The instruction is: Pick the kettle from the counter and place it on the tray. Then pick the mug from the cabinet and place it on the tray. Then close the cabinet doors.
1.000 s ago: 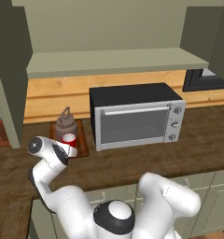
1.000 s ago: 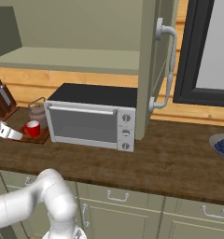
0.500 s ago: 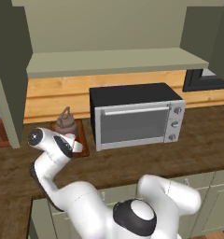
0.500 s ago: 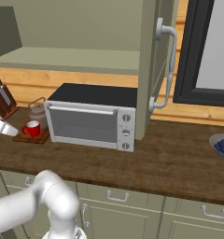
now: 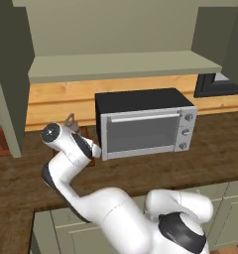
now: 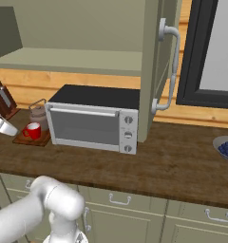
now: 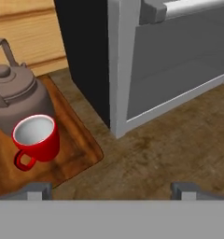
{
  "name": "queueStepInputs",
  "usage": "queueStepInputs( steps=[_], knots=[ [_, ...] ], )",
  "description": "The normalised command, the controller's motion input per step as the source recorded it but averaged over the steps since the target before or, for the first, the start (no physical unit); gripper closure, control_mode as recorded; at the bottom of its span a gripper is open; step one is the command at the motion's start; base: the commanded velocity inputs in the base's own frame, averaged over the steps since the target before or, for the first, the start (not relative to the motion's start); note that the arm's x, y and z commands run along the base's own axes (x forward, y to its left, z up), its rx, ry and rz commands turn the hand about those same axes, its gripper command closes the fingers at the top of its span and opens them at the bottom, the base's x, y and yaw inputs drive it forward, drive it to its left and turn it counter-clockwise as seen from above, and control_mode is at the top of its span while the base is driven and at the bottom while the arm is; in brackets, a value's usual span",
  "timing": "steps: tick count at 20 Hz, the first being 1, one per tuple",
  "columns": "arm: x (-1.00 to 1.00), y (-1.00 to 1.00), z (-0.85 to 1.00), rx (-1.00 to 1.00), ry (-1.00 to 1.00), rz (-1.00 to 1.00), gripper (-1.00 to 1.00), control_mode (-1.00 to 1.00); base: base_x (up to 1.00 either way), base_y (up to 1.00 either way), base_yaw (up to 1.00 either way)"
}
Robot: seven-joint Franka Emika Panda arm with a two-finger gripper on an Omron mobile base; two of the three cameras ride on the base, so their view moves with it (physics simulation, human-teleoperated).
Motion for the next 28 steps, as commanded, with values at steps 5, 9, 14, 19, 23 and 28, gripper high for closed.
queueStepInputs(
  steps=[5,9,14,19,23,28],
  knots=[
    [-0.5,-0.52,0.41,0.09,0.0,0.0,-1.0,-1.0,0.0,0.0,0.0],
    [-0.53,-0.4,0.37,0.04,0.0,0.0,-1.0,-1.0,0.0,0.0,0.0],
    [-0.56,-0.36,0.38,0.0,0.0,0.0,-1.0,-1.0,0.0,0.0,0.0],
    [-0.48,-0.23,0.37,0.0,0.0,0.0,-1.0,-1.0,0.0,0.0,0.0],
    [-0.47,-0.25,0.22,0.0,0.0,0.0,-1.0,-1.0,0.0,0.0,0.0],
    [-0.5,-0.21,0.2,0.0,0.0,0.0,-1.0,-1.0,0.0,0.0,0.0]
  ],
)
